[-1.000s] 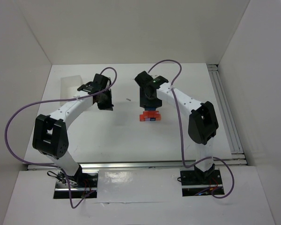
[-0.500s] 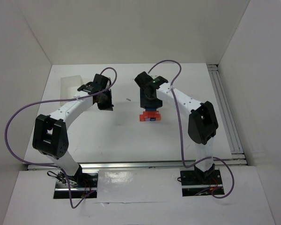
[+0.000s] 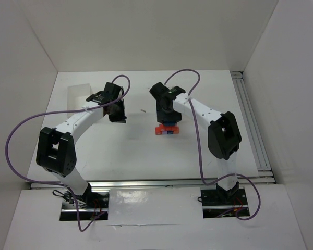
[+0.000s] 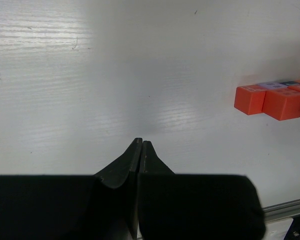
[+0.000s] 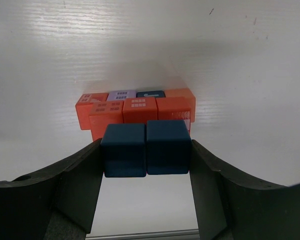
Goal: Build the wood block tower
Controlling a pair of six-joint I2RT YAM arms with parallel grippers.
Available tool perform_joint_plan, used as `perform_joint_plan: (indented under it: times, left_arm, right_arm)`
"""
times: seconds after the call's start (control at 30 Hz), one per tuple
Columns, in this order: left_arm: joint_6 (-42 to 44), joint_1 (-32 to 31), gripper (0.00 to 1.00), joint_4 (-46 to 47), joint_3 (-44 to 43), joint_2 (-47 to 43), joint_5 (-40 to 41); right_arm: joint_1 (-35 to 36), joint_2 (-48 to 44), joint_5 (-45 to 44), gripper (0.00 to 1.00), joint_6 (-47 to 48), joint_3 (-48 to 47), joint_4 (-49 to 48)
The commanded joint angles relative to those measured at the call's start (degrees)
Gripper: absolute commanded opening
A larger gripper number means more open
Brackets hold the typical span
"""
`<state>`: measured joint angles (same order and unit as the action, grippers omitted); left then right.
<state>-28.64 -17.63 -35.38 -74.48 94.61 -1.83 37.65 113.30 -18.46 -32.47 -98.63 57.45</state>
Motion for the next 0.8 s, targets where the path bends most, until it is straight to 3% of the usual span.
perform_joint_plan:
  times: [0.0, 0.77]
  left_arm:
    - [0.6, 0.5, 0.05, 1.0, 0.6, -1.8, -0.8]
    - [0.6, 0.5, 0.05, 1.0, 0.6, -1.8, -0.8]
  right_arm:
    - [0.7, -0.2, -0.4, 0.57, 0.4, 0.9, 1.1]
    - [0.7, 1.4, 0.3, 0.57, 0.4, -0.2, -0.6]
